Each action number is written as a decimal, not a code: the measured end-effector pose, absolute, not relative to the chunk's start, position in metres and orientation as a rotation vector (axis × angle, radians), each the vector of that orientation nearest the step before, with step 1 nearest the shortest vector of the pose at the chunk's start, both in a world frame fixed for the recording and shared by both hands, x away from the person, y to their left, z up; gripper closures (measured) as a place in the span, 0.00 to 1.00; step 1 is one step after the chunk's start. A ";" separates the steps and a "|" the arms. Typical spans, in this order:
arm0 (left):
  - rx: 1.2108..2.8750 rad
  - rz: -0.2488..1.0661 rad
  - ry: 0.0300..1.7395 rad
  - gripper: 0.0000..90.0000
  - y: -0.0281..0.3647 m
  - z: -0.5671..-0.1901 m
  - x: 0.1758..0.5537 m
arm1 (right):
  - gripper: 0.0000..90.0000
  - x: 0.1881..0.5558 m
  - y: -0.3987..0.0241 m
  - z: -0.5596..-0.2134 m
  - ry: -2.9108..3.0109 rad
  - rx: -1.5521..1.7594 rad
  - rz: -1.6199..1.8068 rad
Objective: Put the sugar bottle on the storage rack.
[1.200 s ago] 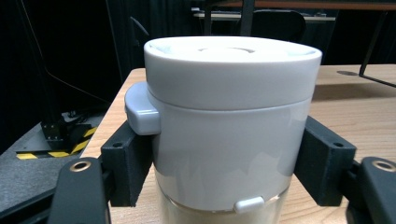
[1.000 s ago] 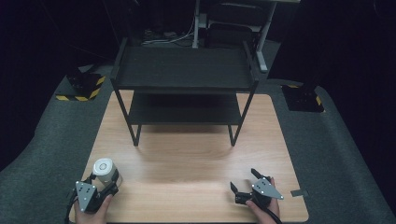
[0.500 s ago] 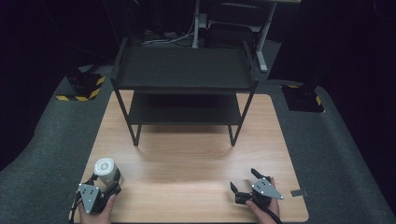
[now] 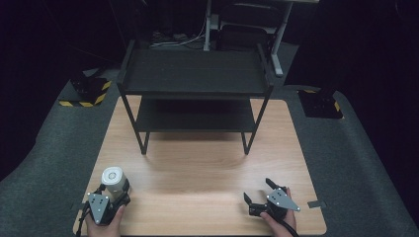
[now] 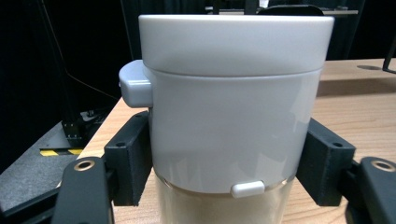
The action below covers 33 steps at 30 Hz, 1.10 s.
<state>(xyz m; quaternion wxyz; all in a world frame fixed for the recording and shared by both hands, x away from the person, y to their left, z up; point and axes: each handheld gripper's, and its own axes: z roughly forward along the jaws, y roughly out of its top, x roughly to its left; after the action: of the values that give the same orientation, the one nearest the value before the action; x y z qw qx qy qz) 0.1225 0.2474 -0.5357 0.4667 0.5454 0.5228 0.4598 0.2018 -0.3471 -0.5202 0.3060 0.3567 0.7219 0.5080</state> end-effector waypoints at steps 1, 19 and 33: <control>1.339 1.116 1.279 0.33 0.249 -0.535 0.123 | 0.00 0.202 -0.347 -0.520 1.911 0.944 1.344; 1.314 1.066 1.199 0.34 0.249 -0.502 0.122 | 0.00 0.201 -0.346 -0.520 1.906 0.945 1.338; 1.327 1.030 1.173 0.33 0.237 -0.476 0.140 | 0.00 0.201 -0.346 -0.521 1.905 0.945 1.339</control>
<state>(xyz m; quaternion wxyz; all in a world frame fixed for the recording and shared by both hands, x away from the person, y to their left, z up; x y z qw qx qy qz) 0.1399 0.2365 -0.4757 0.5198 0.5534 0.4890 0.4294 0.2008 -0.3460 -0.5205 0.3090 0.3574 0.7211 0.5068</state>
